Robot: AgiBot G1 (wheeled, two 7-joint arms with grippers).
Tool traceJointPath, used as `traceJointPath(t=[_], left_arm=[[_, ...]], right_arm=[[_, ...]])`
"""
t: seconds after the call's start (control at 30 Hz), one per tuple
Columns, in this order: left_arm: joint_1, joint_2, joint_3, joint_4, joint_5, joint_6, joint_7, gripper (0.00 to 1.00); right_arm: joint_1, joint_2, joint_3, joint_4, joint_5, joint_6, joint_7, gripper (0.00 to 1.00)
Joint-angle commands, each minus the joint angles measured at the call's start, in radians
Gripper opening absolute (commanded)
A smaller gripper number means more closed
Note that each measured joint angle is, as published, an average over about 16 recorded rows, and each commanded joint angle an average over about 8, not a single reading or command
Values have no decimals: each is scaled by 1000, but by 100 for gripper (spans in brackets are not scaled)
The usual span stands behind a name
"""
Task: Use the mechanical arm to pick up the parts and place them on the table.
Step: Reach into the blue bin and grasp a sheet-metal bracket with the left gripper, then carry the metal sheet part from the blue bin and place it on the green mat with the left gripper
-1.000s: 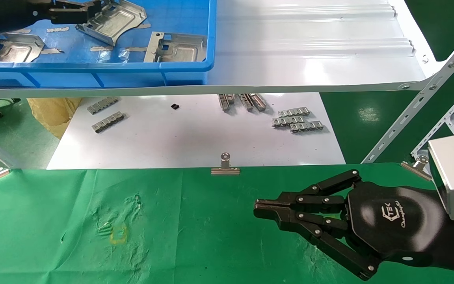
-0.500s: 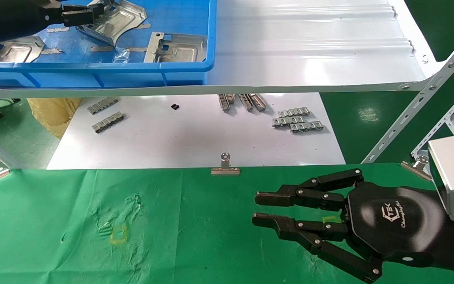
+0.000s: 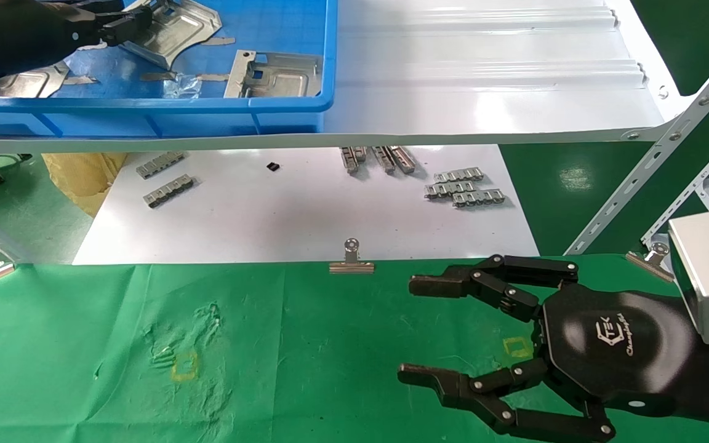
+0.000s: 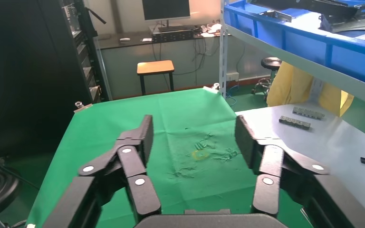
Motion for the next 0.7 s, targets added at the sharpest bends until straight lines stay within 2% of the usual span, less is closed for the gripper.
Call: traceJointPath(t=[0.03,0.43,0.57,0.7], left_arm=[[-1,-1,0,-1,0,-1,-3,0],[-11,-28,-16,-27,-23,52,10,0],[-30,-50,-29,-56,-43,144,37,0],[-45,-75,-35,-87,-57,294,76,0]], right_arm=[[0,0,0,0,0,0,0,100],[0,0,0,0,0,0,0,100],[0,0,0,0,0,0,0,100],[0,0,0,0,0,0,0,100]])
